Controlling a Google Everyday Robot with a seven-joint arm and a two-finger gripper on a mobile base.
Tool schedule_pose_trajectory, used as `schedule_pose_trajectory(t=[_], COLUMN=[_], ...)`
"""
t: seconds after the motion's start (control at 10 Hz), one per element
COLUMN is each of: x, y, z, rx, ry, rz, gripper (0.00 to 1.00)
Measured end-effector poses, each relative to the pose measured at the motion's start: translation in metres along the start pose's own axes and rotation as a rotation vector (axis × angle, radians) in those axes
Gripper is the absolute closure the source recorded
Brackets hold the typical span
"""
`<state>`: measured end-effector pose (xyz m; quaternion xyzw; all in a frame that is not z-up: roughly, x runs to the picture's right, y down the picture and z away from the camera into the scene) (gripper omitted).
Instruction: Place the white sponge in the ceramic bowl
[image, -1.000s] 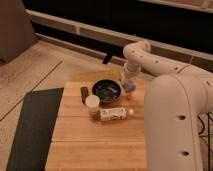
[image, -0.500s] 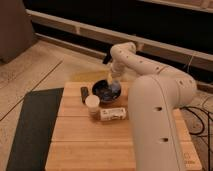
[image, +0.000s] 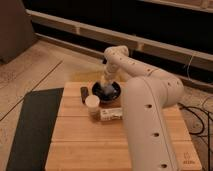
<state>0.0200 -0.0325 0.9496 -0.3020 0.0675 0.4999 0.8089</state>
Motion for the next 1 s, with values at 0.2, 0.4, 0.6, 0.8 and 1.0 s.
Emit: schedule_pose_trajectory(t=[0.2, 0.4, 0.6, 0.8, 1.0], x=[-0.0008, -0.0006, -0.0005, -0.0004, -0.0002], y=[0.0013, 0.001, 0.0008, 0.0007, 0.0004], z=[0.0003, 0.0002, 0.0002, 0.0002, 0.0002], rx=[0.0, 0.0, 0.0, 0.0, 0.0], ry=[0.0, 0.0, 0.0, 0.0, 0.0], rz=[-0.002, -0.001, -0.001, -0.001, -0.001], gripper=[0.58, 0.37, 0.21, 0.2, 0.2])
